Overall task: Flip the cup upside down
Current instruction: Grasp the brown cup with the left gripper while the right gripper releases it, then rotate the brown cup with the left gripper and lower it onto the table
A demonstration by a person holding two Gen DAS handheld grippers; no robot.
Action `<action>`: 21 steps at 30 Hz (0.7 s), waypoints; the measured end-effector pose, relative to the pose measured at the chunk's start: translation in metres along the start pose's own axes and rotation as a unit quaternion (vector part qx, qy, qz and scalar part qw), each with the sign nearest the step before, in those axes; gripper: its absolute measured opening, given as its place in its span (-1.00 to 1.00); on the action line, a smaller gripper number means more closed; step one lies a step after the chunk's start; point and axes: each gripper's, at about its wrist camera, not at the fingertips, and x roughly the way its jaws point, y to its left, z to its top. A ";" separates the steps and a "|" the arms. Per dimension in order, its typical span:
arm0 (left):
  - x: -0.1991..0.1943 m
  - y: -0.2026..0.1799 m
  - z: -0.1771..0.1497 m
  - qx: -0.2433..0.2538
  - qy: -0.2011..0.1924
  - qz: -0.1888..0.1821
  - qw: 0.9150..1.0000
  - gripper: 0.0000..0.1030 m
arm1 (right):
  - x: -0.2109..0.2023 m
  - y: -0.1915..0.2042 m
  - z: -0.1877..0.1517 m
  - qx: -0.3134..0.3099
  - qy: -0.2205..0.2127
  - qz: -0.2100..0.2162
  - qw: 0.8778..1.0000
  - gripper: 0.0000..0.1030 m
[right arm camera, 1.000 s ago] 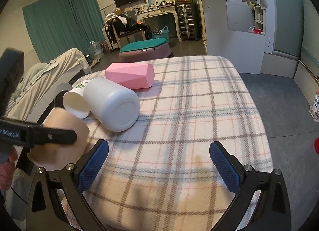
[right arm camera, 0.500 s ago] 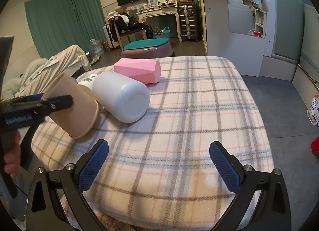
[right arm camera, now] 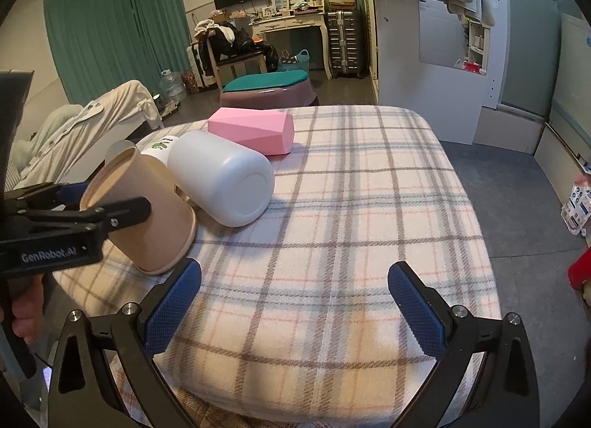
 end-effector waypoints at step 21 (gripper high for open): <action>0.009 -0.013 -0.001 0.031 -0.022 0.004 0.999 0.57 | -0.005 0.006 -0.001 -0.009 0.002 -0.006 1.000 0.97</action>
